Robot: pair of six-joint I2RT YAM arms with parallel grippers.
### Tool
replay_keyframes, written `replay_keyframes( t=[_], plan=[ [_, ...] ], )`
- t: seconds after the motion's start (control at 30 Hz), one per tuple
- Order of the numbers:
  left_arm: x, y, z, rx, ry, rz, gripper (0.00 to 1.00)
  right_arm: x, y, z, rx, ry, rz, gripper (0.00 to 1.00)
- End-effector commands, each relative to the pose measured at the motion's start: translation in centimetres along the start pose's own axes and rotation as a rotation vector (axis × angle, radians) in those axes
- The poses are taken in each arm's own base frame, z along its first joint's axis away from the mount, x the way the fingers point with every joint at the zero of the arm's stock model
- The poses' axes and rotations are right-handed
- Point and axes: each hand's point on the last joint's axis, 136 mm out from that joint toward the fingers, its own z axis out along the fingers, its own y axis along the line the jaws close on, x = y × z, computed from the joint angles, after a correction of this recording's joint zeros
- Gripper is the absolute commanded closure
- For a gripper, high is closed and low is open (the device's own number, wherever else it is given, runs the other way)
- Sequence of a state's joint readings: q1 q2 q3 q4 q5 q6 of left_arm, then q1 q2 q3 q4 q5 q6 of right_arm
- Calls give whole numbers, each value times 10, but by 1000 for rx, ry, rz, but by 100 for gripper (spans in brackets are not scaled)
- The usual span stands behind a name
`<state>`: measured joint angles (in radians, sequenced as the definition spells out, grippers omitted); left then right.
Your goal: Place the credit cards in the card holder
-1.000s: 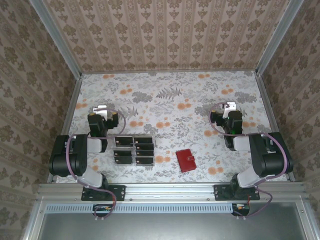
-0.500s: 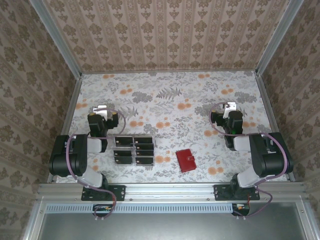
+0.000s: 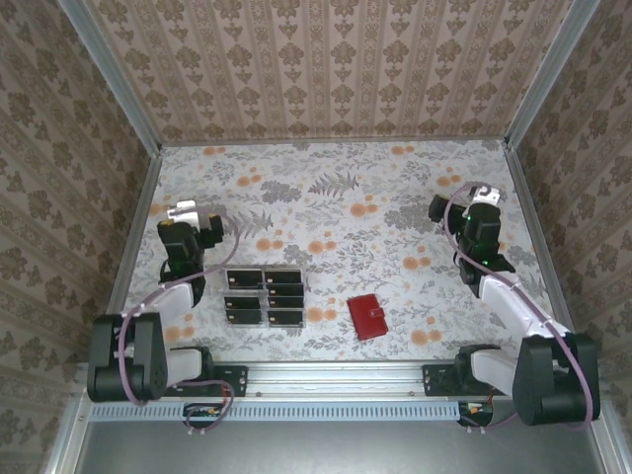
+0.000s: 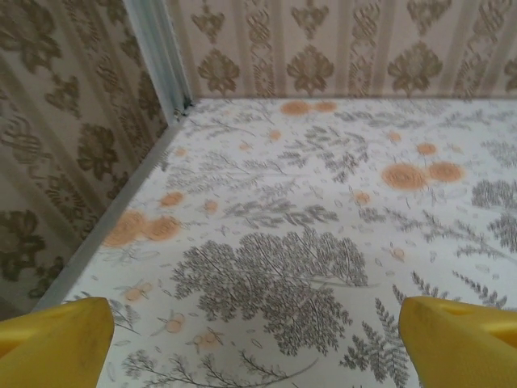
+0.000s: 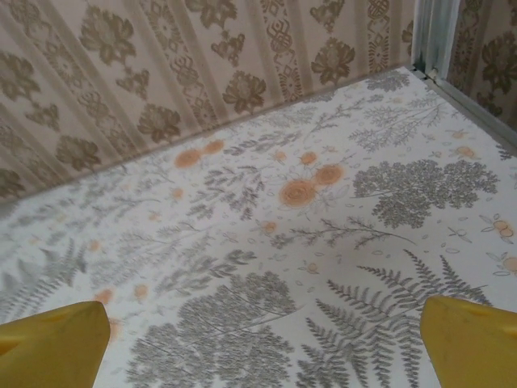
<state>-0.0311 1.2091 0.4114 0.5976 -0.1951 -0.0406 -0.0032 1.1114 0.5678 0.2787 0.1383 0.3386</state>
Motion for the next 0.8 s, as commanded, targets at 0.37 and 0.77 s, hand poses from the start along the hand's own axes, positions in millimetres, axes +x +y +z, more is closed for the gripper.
replay_keyframes(
  t=[0.37, 0.77],
  plan=[
    [7, -40, -86, 153, 431, -426, 0, 107, 129, -100, -397, 599, -59, 12],
    [52, -59, -116, 199, 482, -487, 0, 190, 228, -159, -508, 717, -333, 12]
  ],
)
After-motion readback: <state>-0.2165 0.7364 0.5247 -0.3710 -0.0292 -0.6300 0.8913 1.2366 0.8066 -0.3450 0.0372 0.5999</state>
